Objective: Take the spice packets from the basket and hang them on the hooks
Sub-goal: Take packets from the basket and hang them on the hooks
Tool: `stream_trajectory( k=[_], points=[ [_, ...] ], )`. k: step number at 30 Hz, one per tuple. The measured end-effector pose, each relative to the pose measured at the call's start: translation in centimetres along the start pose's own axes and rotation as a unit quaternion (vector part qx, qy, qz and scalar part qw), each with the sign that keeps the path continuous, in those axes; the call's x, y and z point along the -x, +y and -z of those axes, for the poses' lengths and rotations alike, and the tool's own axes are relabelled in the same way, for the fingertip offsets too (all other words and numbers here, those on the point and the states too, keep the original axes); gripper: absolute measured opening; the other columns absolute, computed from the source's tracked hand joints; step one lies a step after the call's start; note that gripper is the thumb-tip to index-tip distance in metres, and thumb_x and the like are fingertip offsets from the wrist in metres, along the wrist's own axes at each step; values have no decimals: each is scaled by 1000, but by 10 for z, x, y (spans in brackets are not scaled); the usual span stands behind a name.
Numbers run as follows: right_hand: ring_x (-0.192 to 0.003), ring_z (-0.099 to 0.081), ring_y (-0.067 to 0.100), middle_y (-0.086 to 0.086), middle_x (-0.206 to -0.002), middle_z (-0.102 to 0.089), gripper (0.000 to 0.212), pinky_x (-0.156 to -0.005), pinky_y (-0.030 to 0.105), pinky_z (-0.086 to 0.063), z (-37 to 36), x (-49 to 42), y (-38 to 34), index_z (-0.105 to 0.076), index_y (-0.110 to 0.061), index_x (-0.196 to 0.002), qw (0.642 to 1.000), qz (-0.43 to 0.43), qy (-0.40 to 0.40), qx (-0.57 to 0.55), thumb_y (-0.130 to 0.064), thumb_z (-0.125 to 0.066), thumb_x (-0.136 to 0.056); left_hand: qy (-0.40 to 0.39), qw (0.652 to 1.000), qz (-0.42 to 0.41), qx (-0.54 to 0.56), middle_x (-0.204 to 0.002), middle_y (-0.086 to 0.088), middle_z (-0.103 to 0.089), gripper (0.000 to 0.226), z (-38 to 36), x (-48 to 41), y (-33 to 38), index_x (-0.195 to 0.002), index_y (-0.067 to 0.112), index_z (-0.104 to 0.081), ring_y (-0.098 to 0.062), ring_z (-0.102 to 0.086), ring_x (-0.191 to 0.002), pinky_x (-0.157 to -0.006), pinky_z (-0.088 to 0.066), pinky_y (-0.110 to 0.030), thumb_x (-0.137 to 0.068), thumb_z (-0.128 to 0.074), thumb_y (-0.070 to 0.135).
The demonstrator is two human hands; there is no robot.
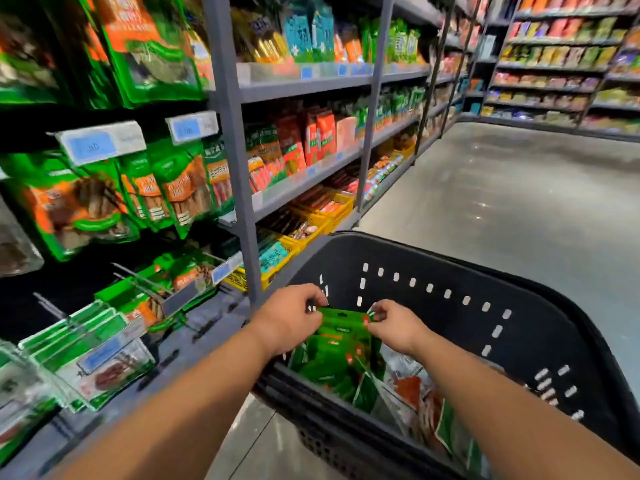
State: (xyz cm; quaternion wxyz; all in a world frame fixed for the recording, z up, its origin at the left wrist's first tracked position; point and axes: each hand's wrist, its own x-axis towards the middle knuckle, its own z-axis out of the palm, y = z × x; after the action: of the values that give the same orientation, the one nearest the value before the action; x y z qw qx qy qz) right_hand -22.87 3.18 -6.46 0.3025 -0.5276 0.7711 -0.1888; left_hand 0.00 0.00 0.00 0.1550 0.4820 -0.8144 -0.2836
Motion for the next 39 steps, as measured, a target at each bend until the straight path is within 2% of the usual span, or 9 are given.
stream_trajectory(
  k=[4,9,12,16,20,26,31,36,39],
  points=[
    [-108,-66,23,6,-120,-68,51,-96,33,-51,-16,-15,3,-57,-10,-136,999,-32,19,-9,-24,-71,-89,6,1000,-12,-2,-91,6,-66,23,-6,-7,-6,-113,27,-66,-9,-56,-73,-68,-40,-22,-92,-62,16],
    [-92,-65,20,-1,-93,-69,4,-74,25,-41,-26,-20,4,-70,-24,-92,998,-13,54,18,-23,-68,-95,1,1000,15,25,-106,11,-64,35,-3,-3,-8,-128,28,-62,-9,-59,-92,-80,-40,-18,-94,-63,20],
    [-86,-60,20,-3,-84,-63,22,-70,26,-34,-21,-18,4,-59,-26,-77,998,3,62,18,-22,-64,-98,-20,999,25,-7,-123,7,-66,42,-3,0,-5,-135,29,-57,-11,-60,-103,-86,-45,-22,-95,-64,24],
    [-89,-62,29,7,-84,-62,17,-78,37,-45,0,-13,-3,-61,-13,-89,993,2,82,-85,-24,-56,-101,-30,998,34,-48,-130,5,-64,47,-5,0,-1,-139,30,-52,-18,-62,-117,-101,-50,-35,-94,-64,28],
    [-92,-67,40,22,-94,-66,20,-88,59,-55,19,-4,-13,-61,-25,-86,975,3,82,-205,-42,-51,-91,25,999,26,17,-132,7,-59,51,-5,9,1,-141,29,-48,-16,-58,-122,-100,-44,-27,-93,-66,27],
    [-84,-64,28,13,-90,-60,21,-65,38,-52,39,16,-28,-57,-14,-96,947,5,74,-313,-26,-44,-108,80,992,19,100,-135,12,-58,67,-16,31,-8,-148,31,-39,-10,-55,-125,-108,-43,-30,-90,-72,37],
    [-82,-67,30,14,-90,-65,20,-74,43,-51,42,28,-38,-60,-14,-98,927,12,78,-367,-24,-45,-108,94,988,28,118,-135,9,-59,74,-12,24,-16,-146,29,-42,-14,-57,-126,-107,-46,-33,-84,-77,48],
    [-87,-69,35,18,-96,-69,20,-85,56,-53,37,34,-57,-60,-12,-101,915,21,59,-399,-22,-45,-109,60,980,52,182,-148,9,-52,109,-4,19,-24,-153,28,-35,-12,-51,-135,-115,-43,-39,-64,-78,74],
    [-84,-68,33,16,-93,-69,20,-84,53,-53,32,35,-70,-60,-14,-98,914,30,53,-401,-22,-45,-109,53,978,60,195,-143,10,-57,118,0,23,-30,-148,30,-41,-10,-54,-131,-112,-46,-43,-49,-68,88]
  ],
)
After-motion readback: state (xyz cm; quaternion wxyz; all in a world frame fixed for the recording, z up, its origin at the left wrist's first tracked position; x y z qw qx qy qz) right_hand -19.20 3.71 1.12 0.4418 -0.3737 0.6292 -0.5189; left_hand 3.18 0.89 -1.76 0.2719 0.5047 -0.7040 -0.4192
